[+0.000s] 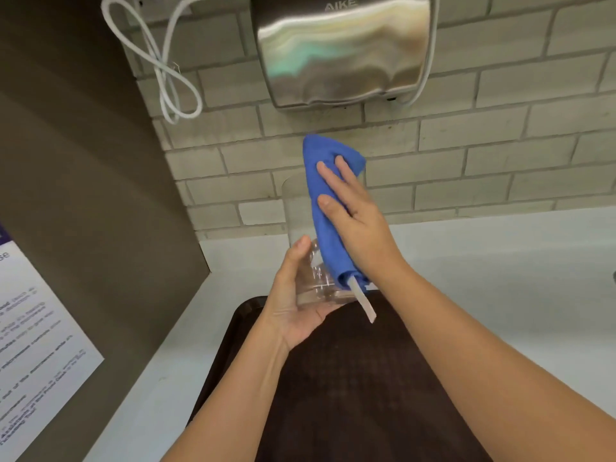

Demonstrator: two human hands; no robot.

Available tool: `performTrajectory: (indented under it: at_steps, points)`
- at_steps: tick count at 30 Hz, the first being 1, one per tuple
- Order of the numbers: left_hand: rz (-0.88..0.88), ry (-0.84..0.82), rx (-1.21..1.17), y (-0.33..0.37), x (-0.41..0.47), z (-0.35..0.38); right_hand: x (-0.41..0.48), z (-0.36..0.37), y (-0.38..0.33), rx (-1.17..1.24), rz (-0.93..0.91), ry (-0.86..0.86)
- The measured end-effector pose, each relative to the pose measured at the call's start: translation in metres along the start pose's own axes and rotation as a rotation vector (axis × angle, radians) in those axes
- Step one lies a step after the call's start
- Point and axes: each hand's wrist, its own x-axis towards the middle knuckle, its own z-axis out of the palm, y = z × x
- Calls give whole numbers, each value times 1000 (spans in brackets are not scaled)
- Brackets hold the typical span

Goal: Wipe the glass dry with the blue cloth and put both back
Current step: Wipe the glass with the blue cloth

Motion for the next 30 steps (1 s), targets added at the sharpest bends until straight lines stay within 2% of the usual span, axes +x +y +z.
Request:
performTrajectory:
  at_steps: [4, 7, 13, 18, 23, 26, 30]
  points:
    - [-12, 10, 48, 5, 5, 1, -1, 3, 8, 182, 105, 110]
    - [-2, 49, 82, 1, 8, -4, -29, 12, 16, 216, 217, 157]
    - [-2, 24, 72, -12, 3, -8, -63, 14, 21, -17, 91, 101]
    - [41, 252, 245, -7, 0, -6, -57, 10, 19, -33, 55, 104]
    - [112, 279, 408, 1, -9, -6, -64, 31, 13, -10, 39, 92]
    - [149, 267, 327, 7, -14, -9, -62, 38, 6, 12, 2, 61]
    - [107, 153, 140, 14, -16, -14, -50, 39, -3, -22, -45, 7]
